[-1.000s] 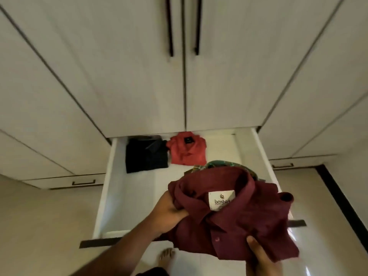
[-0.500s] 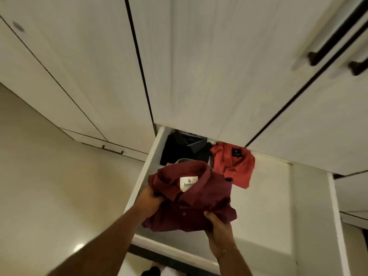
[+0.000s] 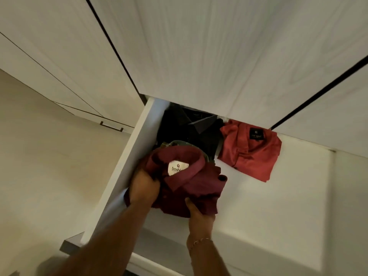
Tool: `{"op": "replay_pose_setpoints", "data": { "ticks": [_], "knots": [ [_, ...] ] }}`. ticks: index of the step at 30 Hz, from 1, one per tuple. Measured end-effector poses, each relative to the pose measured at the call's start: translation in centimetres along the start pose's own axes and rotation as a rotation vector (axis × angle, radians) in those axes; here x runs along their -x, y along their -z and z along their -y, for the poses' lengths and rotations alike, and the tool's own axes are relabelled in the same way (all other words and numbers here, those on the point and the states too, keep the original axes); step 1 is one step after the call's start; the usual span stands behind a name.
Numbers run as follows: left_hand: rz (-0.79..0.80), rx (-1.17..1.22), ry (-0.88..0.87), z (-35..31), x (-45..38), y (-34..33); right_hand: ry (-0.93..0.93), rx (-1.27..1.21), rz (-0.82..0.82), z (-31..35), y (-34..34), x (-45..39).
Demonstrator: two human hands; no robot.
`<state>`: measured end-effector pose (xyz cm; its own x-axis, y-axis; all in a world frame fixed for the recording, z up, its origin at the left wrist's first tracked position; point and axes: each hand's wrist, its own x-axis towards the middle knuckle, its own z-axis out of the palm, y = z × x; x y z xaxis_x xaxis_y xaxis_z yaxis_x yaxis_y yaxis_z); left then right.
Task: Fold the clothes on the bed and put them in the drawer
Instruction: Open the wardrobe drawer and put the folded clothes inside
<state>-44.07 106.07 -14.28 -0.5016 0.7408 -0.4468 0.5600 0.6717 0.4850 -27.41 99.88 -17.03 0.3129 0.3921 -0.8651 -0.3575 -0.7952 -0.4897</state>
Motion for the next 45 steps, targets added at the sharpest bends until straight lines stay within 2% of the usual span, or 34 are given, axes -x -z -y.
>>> {"op": "replay_pose_setpoints", "data": {
  "ticks": [2, 3, 6, 9, 13, 16, 19, 21, 24, 27, 30, 32, 34, 39, 41, 43, 45],
  "knots": [
    [-0.123, -0.057, -0.093, -0.3, 2.7, 0.3, -0.058, 0.047, -0.161, 0.9, 0.5, 1.8],
    [-0.183, -0.053, -0.113, -0.3, 4.2, 0.6, -0.058, 0.063, -0.189, 1.2, 0.9, 2.3],
    [-0.18, 0.081, -0.054, -0.5, 7.9, 1.7, 0.004, 0.065, -0.033, 1.7, 2.9, 3.3],
    [-0.157, 0.098, -0.032, 0.1, 9.5, 1.7, 0.07, 0.071, 0.091, 2.1, 5.7, 3.5],
    [-0.137, 0.139, -0.08, 0.0, 10.2, 0.9, -0.018, -0.013, 0.256, 2.4, 7.5, 3.9],
    [-0.11, 0.19, -0.096, -0.1, 10.0, 0.4, -0.041, -0.11, 0.339, 2.9, 7.6, 4.0],
    [-0.096, 0.324, -0.067, -1.1, 10.1, 0.1, 0.013, -0.148, 0.368, 4.1, 8.9, 3.5],
    [-0.056, 0.401, -0.119, -2.6, 11.0, -0.7, 0.077, -0.19, 0.384, 5.1, 10.7, 3.2],
    [0.009, 0.579, -0.263, -5.3, 12.4, -3.6, 0.141, -0.262, 0.352, 7.3, 14.3, 2.6],
    [0.08, 0.583, -0.349, -7.6, 13.0, -8.3, 0.144, -0.276, 0.309, 8.4, 19.0, 0.2],
    [0.235, 0.439, -0.298, -8.1, 12.1, -13.1, 0.078, -0.17, 0.215, 8.0, 22.0, -2.9],
    [0.331, 0.322, -0.18, -7.9, 10.7, -15.5, 0.027, -0.087, 0.147, 7.7, 22.9, -4.5],
    [0.366, 0.25, -0.112, -7.9, 9.4, -16.7, 0.009, -0.043, 0.107, 7.6, 23.0, -5.8],
    [0.355, 0.185, -0.225, -8.1, 8.5, -17.1, 0.154, 0.104, -0.073, 6.3, 23.2, -7.7],
    [0.314, 0.176, -0.228, -8.2, 8.6, -16.9, 0.15, 0.046, -0.061, 5.9, 23.0, -7.2],
    [0.258, 0.186, -0.203, -8.7, 8.3, -16.6, 0.118, -0.04, 0.037, 5.7, 22.1, -7.3],
    [0.189, 0.166, -0.228, -9.3, 7.9, -16.1, 0.113, -0.035, 0.05, 5.4, 20.9, -7.3]
  ]
}}
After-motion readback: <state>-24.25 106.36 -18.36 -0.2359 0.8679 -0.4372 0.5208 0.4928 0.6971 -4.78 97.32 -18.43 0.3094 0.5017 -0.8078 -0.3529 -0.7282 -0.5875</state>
